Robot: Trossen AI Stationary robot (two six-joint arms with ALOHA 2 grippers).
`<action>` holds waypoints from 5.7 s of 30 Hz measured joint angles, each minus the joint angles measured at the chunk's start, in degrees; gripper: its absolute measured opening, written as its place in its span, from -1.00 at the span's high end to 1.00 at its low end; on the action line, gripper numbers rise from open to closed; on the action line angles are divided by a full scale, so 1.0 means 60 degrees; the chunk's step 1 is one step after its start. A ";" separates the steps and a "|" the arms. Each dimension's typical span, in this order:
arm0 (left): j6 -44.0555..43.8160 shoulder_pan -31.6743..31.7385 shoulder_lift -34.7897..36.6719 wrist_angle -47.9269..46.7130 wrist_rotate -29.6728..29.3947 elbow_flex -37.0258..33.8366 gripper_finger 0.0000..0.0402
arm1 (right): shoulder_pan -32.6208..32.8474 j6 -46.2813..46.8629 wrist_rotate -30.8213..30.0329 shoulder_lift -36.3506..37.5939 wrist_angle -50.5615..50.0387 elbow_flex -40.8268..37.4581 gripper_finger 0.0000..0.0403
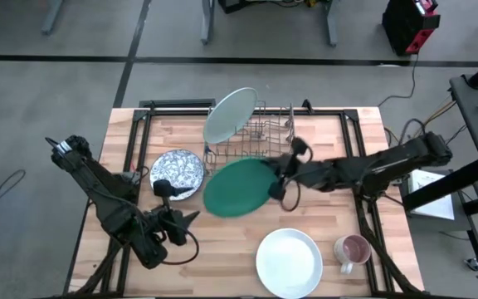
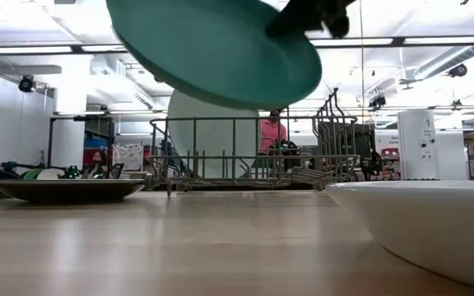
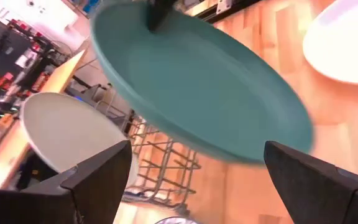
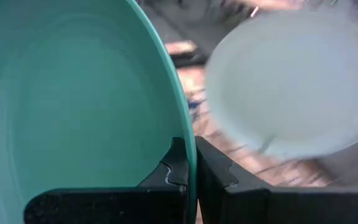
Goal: Sort dishes
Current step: Put the green plate into the dish rack, then put the white plate into the dish rack
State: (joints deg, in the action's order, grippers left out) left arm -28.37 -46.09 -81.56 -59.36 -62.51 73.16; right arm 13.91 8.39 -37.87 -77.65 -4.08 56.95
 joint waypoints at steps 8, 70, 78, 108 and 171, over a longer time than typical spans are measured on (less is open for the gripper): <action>-0.0948 0.0046 0.0188 -0.1112 -0.0908 -0.0304 -0.77 | -0.1055 -0.3094 -0.0660 0.1752 0.0133 0.0000 0.99; -0.0381 0.0525 0.4404 -0.1445 -0.4593 -0.3391 -0.77 | -0.6786 -1.1619 0.6488 -0.3005 0.1382 0.2521 0.96; -0.0388 0.0528 0.4404 -0.1445 -0.4593 -0.3391 -0.77 | -0.6777 -1.1040 0.6555 -0.3013 0.1251 0.2630 0.78; -0.0633 0.0532 0.4404 -0.1424 -0.4351 -0.3394 -0.77 | -0.6778 -1.0352 0.5538 -0.2191 -0.0058 0.2645 0.28; 0.3968 0.1588 -0.0283 0.6297 0.3593 -0.1970 -0.27 | 0.2791 0.4330 0.5120 -0.0187 -0.4913 -0.1395 0.21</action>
State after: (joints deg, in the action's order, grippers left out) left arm -4.56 -36.56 -83.26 -21.58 -40.95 61.34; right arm 30.65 34.37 -7.15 -78.77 -33.56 48.58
